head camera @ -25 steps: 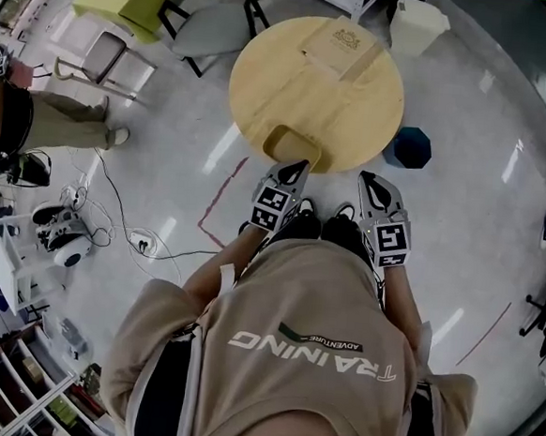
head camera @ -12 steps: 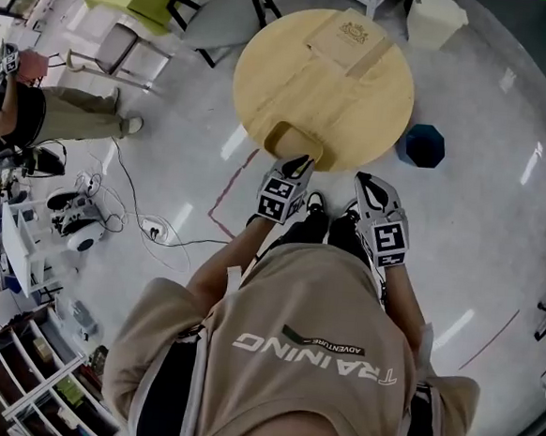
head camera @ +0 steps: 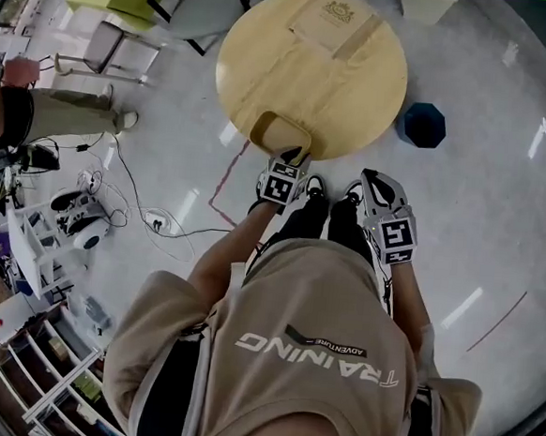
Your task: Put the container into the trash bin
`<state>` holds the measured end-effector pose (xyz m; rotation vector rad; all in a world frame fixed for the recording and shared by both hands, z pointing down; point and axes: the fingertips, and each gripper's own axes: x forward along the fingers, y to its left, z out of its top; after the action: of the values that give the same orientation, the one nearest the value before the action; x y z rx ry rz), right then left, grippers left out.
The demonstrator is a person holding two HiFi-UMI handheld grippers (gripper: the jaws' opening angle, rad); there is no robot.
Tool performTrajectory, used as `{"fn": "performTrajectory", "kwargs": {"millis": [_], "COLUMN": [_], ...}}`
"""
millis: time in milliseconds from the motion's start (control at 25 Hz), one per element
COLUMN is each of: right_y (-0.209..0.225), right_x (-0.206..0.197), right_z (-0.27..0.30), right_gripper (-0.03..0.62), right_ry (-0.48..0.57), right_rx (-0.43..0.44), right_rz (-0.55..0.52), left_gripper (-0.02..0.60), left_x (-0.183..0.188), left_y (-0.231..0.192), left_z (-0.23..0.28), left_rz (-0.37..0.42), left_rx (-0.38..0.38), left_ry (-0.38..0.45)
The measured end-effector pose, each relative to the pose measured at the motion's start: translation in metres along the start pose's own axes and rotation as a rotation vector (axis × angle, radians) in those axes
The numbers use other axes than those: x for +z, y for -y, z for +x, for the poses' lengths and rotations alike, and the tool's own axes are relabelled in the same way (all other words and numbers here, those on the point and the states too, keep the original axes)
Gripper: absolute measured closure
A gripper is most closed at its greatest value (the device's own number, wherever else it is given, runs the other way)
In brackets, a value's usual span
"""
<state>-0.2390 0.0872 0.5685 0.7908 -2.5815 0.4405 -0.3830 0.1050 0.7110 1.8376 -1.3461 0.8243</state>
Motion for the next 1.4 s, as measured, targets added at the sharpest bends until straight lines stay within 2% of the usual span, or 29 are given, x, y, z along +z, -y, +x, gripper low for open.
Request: {"fn": "performTrajectory", "kwargs": {"millis": [320,400,520,680,840,1080,1400], "right_y": [0.022,0.025,0.031,0.033,0.030,0.023,0.012], "right_x": [-0.004,-0.005,-0.006,-0.013,-0.011,-0.005,0.028], "right_z": [0.000,-0.001,-0.002,-0.003,-0.007,-0.008,-0.004], "right_gripper": [0.589,0.589,0.589,0.589,0.589,0.589,0.589], "right_ry": [-0.008,-0.007,-0.005,-0.014,-0.013,-0.011,0.032], "right_rx": [-0.008,-0.012,-0.019,-0.022,-0.019,-0.018,-0.029], "right_rz": [0.016,0.020,0.026,0.037,0.030,0.014,-0.040], "left_gripper": [0.468,0.534,0.535,0.546,0.557,0.558,0.560], "left_x": [-0.019,-0.022,-0.021,-0.018,-0.001,0.029,0.054], "left_y": [-0.006,-0.006,-0.006,-0.005,-0.006,-0.008,-0.019], "left_z": [0.027,0.030,0.034,0.037,0.024,-0.015,-0.058], "left_rz": [0.014,0.010,0.009,0.047,0.052,-0.019,-0.050], "left_rx": [0.036,0.042,0.047,0.054,0.073,0.067,0.059], "left_ry": [-0.088,-0.105,-0.114,-0.120,-0.052,0.039,0.141]}}
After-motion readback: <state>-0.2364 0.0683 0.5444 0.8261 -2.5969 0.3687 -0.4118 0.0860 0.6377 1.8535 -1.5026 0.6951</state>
